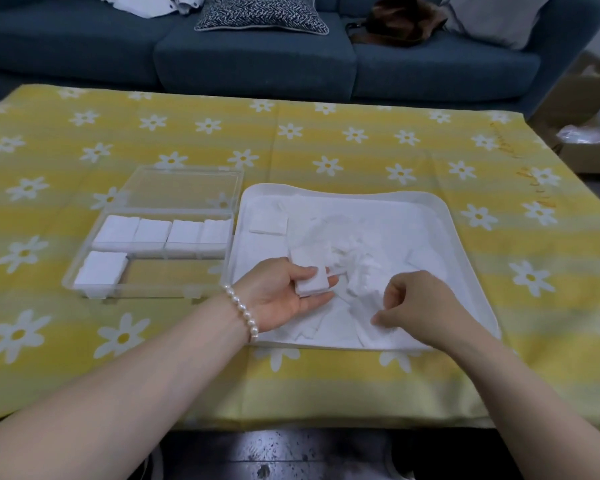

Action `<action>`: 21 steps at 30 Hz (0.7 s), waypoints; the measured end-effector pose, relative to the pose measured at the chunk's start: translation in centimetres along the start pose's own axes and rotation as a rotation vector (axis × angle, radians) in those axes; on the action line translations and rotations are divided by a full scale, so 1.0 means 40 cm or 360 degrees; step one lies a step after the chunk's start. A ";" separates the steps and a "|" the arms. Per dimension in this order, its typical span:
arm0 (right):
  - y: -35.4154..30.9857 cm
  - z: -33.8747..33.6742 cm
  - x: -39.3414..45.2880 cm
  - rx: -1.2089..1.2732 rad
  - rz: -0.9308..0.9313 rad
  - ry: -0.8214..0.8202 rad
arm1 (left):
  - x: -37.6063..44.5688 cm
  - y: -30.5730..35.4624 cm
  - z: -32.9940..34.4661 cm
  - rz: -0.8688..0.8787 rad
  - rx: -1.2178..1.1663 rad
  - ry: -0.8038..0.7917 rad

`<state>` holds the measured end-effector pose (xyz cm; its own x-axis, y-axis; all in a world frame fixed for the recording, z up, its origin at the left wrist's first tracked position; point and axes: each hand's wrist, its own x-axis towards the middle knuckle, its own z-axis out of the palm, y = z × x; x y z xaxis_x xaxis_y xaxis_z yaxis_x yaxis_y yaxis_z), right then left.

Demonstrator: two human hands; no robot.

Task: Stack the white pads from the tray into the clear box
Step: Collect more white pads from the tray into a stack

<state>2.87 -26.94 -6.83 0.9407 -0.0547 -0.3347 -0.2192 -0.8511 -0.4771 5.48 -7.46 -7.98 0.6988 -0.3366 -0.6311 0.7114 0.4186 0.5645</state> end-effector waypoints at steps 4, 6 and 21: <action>-0.031 -0.047 -0.015 0.1338 -0.0212 -0.0047 | -0.002 -0.024 0.009 -0.0017 0.0134 -0.0083; -0.049 -0.039 -0.018 0.1835 -0.0216 -0.0216 | -0.008 -0.035 0.016 -0.0014 0.0148 -0.0165; -0.095 0.024 -0.020 0.1018 -0.0264 0.0177 | -0.026 -0.034 0.023 -0.0021 0.0011 -0.0503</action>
<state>2.70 -23.18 -5.52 0.9888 -0.0326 -0.1458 -0.1473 -0.3778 -0.9141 3.82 -8.47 -7.59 0.6773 -0.5877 -0.4426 0.7203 0.4071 0.5617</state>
